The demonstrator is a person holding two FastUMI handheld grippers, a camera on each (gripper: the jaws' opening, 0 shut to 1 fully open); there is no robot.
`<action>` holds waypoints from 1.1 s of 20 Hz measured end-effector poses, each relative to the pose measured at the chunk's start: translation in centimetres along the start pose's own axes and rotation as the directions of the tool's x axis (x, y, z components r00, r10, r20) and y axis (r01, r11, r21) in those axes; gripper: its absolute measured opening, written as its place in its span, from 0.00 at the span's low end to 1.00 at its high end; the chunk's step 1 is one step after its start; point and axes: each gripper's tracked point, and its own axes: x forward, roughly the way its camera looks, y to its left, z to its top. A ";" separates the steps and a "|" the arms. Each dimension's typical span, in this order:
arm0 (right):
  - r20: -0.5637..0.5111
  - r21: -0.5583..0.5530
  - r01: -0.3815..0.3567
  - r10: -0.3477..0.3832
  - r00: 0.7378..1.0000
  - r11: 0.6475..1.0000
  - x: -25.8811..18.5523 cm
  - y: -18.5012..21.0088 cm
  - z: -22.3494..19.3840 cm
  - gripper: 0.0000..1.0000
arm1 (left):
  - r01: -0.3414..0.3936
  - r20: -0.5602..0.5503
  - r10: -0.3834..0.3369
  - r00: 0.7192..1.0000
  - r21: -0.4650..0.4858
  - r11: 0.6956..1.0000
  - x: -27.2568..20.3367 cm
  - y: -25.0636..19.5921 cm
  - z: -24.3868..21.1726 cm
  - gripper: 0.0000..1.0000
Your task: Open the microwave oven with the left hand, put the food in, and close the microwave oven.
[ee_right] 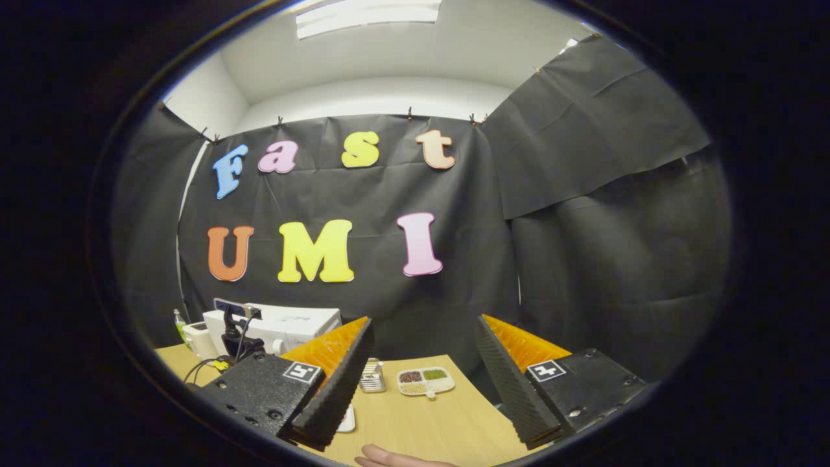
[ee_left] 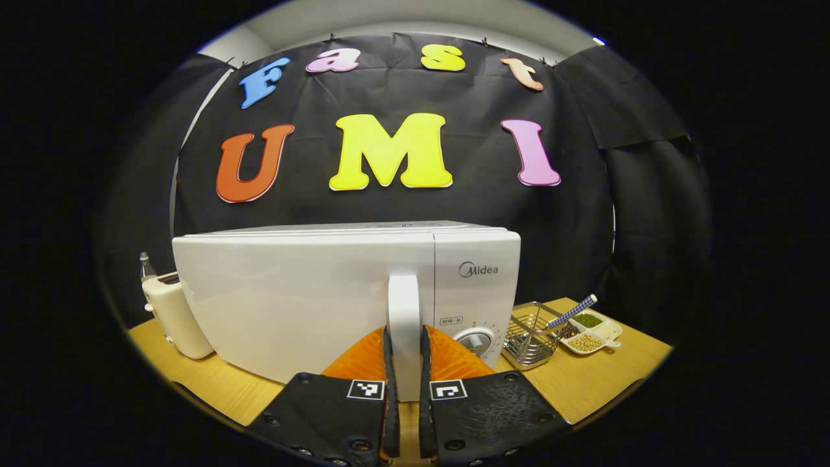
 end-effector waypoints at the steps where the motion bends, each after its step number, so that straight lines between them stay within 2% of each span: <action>1: -0.006 0.009 -0.007 0.007 1.000 1.000 0.0 0.2 -0.2 0.91 | 0.013 0.005 -0.013 1.000 -0.011 1.000 -0.1 -0.2 0.0 0.11; 2: -0.011 0.017 -0.015 0.016 1.000 1.000 0.0 0.5 -0.4 0.91 | 0.023 0.008 -0.023 1.000 -0.022 0.999 -0.1 -0.2 -0.1 0.11; 3: -0.013 0.024 -0.023 0.023 1.000 0.999 -0.1 0.6 -0.5 1.00 | 0.025 0.024 -0.025 0.999 -0.008 1.000 -0.2 -0.2 -0.1 0.11; 5: -0.018 0.026 -0.027 0.028 0.999 0.999 0.1 0.7 -0.8 1.00 | 0.009 0.031 -0.010 0.999 0.024 1.000 0.3 0.1 -0.5 0.11; 6: -0.020 0.025 -0.030 0.030 0.999 0.999 0.1 0.7 -0.9 1.00 | 0.005 -0.019 -0.005 1.000 0.014 1.000 0.5 -0.1 -2.0 0.34; 7: -0.022 0.022 -0.033 0.034 0.999 0.999 0.1 0.8 -1.0 0.91 | -0.016 -0.055 0.015 0.998 -0.007 1.000 0.6 0.1 -3.3 0.29; 8: -0.022 0.019 -0.034 0.034 0.999 0.999 0.1 0.8 -0.9 0.91 | -0.015 -0.078 0.013 0.997 -0.023 1.000 0.9 0.1 -4.2 0.46; 10: -0.018 0.013 -0.033 0.033 0.999 0.999 0.2 0.6 -0.8 0.91 | -0.025 -0.064 0.022 0.998 -0.039 0.999 1.5 0.7 -4.1 0.64; 11: -0.015 0.009 -0.029 0.029 0.999 1.000 0.3 0.4 -0.8 0.91 | -0.028 -0.043 0.025 0.999 -0.054 0.998 1.4 0.8 -3.4 0.64; 13: -0.015 0.008 -0.015 0.015 1.000 1.000 0.7 -0.2 -1.1 0.91 | -0.010 -0.011 0.009 1.000 -0.060 0.998 1.4 0.7 -2.2 0.53; 14: -0.019 0.013 -0.014 0.014 1.000 1.000 0.9 -0.2 -1.4 1.00 | 0.011 -0.016 -0.012 1.000 -0.048 0.999 1.5 -0.1 -2.1 0.44; 15: -0.027 0.018 -0.017 0.018 0.999 1.000 1.0 0.0 -1.6 1.00 | -0.005 -0.012 0.005 1.000 -0.014 1.000 1.0 -0.1 -1.7 0.39; 16: -0.038 0.022 -0.023 0.023 0.999 0.999 1.2 0.3 -2.0 1.00 | -0.014 -0.011 0.014 1.000 0.020 1.000 1.4 0.2 -1.9 0.20; 17: -0.045 0.027 -0.029 0.031 0.999 0.999 1.3 0.5 -2.2 1.00 | -0.017 -0.005 0.017 1.000 0.011 1.000 1.5 0.4 -1.9 0.20; 18: -0.049 0.029 -0.036 0.037 0.998 0.999 1.5 0.7 -2.5 0.91 | -0.014 -0.016 0.013 1.000 -0.028 0.999 1.2 0.1 -1.8 0.11; 19: -0.052 0.027 -0.038 0.040 0.998 0.999 1.6 0.8 -2.6 0.91 | -0.011 -0.026 0.010 1.000 -0.034 0.999 1.2 0.1 -1.9 0.02; 22: -0.053 0.024 -0.034 0.035 0.998 0.999 1.9 0.6 -2.7 0.91 | -0.025 -0.028 0.024 0.999 -0.021 0.999 1.1 0.1 -1.6 0.01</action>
